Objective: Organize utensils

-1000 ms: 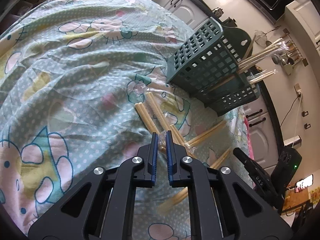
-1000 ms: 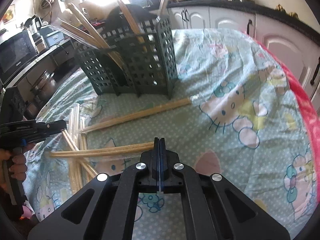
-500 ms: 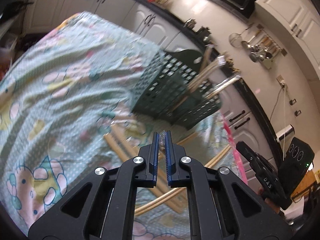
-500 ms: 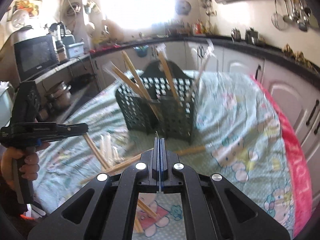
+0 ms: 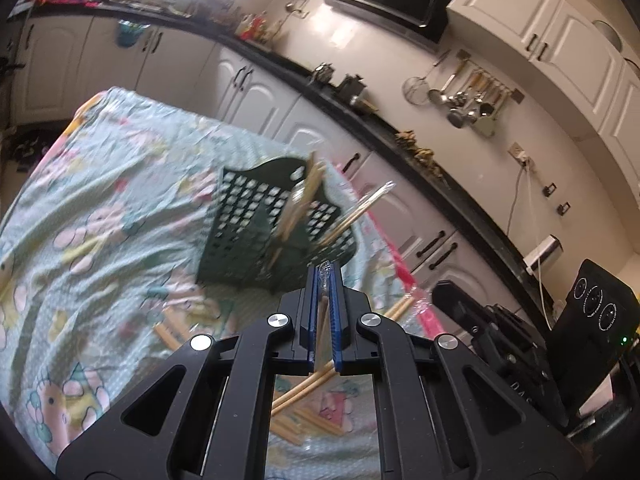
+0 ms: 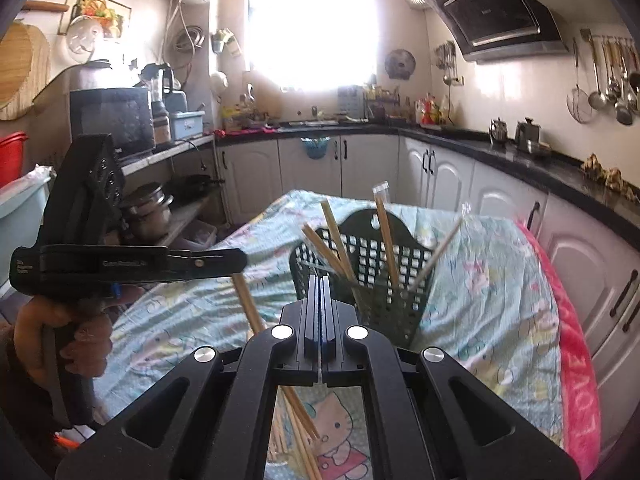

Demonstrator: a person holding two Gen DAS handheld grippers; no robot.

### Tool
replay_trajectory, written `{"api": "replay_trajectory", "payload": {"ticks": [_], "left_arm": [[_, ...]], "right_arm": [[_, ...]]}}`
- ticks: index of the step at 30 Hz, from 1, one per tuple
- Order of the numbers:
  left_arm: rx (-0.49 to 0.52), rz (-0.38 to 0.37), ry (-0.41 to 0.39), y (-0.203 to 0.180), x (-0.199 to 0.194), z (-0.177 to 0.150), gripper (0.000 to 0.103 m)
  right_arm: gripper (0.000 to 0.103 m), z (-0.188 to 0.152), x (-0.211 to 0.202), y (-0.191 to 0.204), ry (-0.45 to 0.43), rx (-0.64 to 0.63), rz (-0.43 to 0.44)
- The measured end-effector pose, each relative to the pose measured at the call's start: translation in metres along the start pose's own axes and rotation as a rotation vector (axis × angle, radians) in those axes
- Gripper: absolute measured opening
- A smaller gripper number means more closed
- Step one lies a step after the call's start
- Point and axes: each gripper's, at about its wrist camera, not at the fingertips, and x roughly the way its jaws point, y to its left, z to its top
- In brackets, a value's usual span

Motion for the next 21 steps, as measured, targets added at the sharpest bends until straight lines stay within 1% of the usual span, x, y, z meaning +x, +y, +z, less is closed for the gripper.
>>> {"api": "replay_trajectory", "payload": {"ticks": [6, 21], "left_arm": [[0.04, -0.035, -0.019, -0.019, -0.003, 0.015, 0.003], [0.107, -0.066, -0.089, -0.052, -0.013, 0.054, 0.003]], "right_arm": [[0.001, 0.018, -0.012, 0.002, -0.045, -0.024, -0.013], [0.001, 0.053, -0.037, -0.014, -0.143, -0.049, -0.069]]}}
